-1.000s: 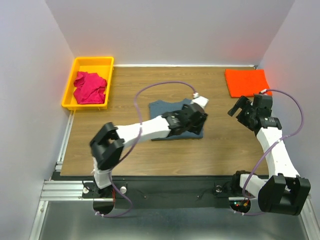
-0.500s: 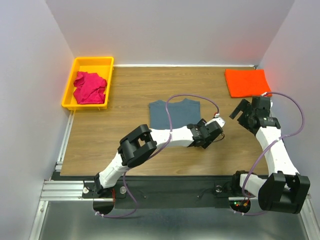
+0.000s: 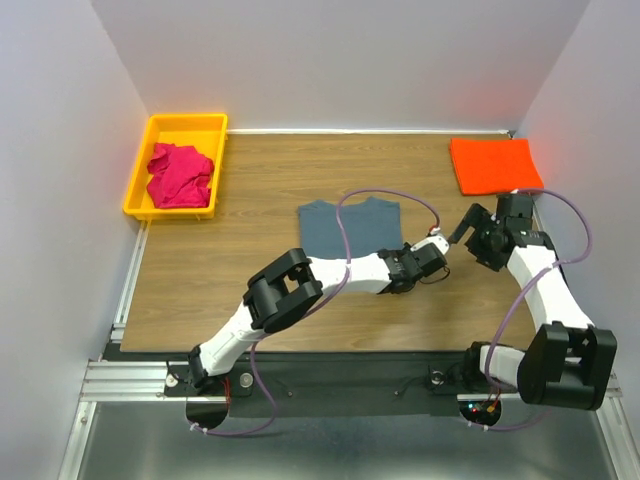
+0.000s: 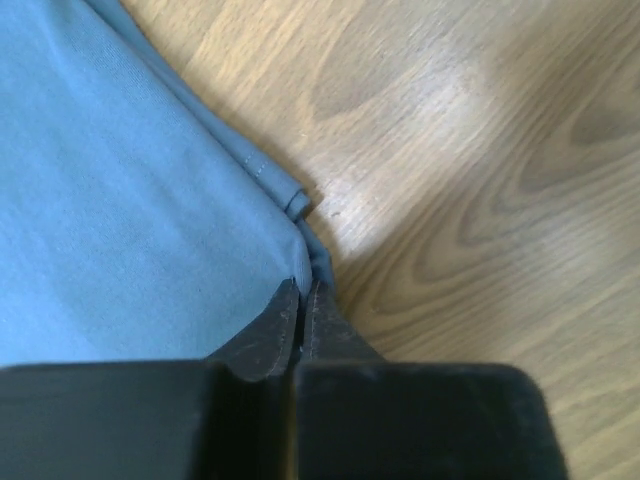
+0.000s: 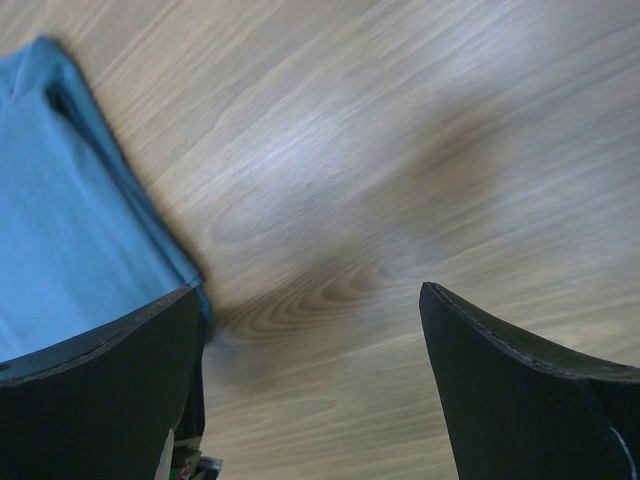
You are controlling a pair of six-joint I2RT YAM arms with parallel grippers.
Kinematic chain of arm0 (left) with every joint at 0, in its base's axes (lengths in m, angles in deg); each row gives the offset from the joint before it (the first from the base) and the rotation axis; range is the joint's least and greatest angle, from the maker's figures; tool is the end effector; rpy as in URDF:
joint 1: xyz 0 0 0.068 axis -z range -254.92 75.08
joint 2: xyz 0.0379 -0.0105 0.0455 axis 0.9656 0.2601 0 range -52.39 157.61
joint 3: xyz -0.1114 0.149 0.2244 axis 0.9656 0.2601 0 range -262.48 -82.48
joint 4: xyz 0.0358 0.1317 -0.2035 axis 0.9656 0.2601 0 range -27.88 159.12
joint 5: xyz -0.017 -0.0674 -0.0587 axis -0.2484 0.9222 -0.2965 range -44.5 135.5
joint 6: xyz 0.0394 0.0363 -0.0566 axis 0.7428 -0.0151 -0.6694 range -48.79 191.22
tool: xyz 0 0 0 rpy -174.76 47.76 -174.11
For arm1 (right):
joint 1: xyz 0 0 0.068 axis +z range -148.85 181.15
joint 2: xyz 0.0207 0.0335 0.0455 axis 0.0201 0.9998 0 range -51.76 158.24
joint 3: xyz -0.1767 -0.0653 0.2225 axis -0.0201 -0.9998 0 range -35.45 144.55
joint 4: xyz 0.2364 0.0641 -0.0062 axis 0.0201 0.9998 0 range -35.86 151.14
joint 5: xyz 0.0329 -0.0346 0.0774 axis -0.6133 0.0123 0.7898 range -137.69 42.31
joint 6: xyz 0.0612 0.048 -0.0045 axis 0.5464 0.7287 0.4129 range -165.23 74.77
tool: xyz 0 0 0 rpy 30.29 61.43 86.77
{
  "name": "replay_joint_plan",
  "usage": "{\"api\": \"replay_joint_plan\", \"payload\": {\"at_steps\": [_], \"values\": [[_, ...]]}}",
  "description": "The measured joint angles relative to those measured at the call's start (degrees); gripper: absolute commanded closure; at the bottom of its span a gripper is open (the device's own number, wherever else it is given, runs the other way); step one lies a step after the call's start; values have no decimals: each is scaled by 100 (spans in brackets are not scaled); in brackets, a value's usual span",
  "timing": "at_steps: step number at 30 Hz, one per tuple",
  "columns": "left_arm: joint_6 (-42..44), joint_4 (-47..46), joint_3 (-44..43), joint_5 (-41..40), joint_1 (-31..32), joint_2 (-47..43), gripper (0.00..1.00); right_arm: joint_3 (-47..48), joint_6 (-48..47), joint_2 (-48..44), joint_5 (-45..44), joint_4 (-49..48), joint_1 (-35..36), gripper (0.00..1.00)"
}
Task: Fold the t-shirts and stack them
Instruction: Neatly place the folded tshirt to the corner
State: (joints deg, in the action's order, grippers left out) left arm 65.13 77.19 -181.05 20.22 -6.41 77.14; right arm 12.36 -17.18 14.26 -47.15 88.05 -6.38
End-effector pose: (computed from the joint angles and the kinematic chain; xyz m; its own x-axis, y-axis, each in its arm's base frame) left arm 0.2166 -0.4729 0.1699 -0.3399 0.6016 -0.7228 0.7007 0.6746 0.2320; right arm 0.2241 -0.0290 0.2474 -0.6316 0.5579 -0.5384 0.4785 0.8269 0.2954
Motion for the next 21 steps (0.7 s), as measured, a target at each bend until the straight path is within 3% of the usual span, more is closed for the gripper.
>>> {"api": "replay_joint_plan", "payload": {"at_steps": [11, 21], "values": [[-442, -367, 986, 588, -389, -1032, 100, 0, 319, 1220, 2192, -861, 0, 3], [-673, -656, 1123, 992, -695, -1687, 100, -374, 1113, 2280, 3652, -2293, 55, 2]]}}
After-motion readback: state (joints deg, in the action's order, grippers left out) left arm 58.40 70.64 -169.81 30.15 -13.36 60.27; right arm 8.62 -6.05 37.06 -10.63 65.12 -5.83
